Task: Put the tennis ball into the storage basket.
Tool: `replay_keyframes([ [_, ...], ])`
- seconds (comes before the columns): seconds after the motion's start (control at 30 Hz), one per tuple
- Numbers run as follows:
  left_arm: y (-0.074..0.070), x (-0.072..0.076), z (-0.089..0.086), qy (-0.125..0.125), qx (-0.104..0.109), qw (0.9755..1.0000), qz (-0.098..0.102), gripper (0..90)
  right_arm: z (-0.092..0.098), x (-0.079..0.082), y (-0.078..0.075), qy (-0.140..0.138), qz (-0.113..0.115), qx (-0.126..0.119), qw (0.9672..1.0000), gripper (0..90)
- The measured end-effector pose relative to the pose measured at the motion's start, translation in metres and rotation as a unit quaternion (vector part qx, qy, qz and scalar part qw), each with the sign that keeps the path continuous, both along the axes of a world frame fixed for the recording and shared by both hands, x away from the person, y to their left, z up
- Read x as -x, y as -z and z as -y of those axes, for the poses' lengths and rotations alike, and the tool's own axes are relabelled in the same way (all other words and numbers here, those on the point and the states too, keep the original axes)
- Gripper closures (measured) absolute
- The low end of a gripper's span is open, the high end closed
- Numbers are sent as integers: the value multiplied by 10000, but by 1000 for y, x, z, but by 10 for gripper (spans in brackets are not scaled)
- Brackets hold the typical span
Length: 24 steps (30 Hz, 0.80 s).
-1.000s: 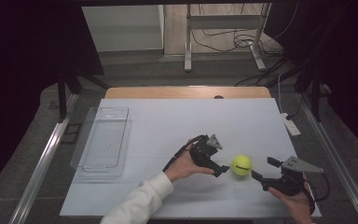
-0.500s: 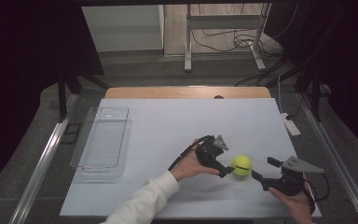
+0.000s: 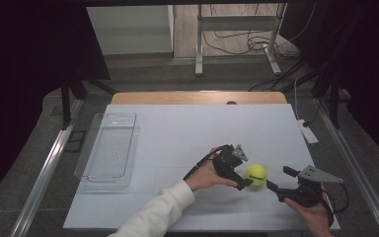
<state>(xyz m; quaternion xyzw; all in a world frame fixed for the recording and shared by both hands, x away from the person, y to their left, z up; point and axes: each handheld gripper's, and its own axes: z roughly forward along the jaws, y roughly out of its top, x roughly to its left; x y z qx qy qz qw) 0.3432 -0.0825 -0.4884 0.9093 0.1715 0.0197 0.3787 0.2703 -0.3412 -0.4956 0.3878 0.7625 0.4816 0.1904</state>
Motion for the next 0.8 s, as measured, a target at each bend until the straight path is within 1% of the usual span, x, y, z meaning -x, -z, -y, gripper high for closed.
replay_keyframes([
  [0.17,1,0,2,46,8,10000,12,90,0,0,0,-3,-7,5,10000,117],
  [0.3,2,-1,4,12,5,10000,15,87,0,0,0,-4,-4,-1,10000,116],
  [0.43,3,-2,6,-53,-26,10000,37,66,-1,0,0,-5,-6,0,10000,116],
  [0.5,3,-3,7,-37,-71,9999,69,65,-1,0,0,-11,-2,-5,10000,117],
  [0.53,4,-3,7,-54,-47,10000,53,62,-1,0,0,-12,-2,-7,10000,117],
  [0.6,4,-4,8,-38,-67,10000,47,62,-1,0,0,-11,-3,-10,10000,117],
  [0.73,5,-5,14,71,-10,10000,11,60,0,0,0,-6,-6,-15,10000,116],
  [0.8,5,-4,17,110,27,9999,24,61,0,0,0,-7,-4,-16,10000,116],
])
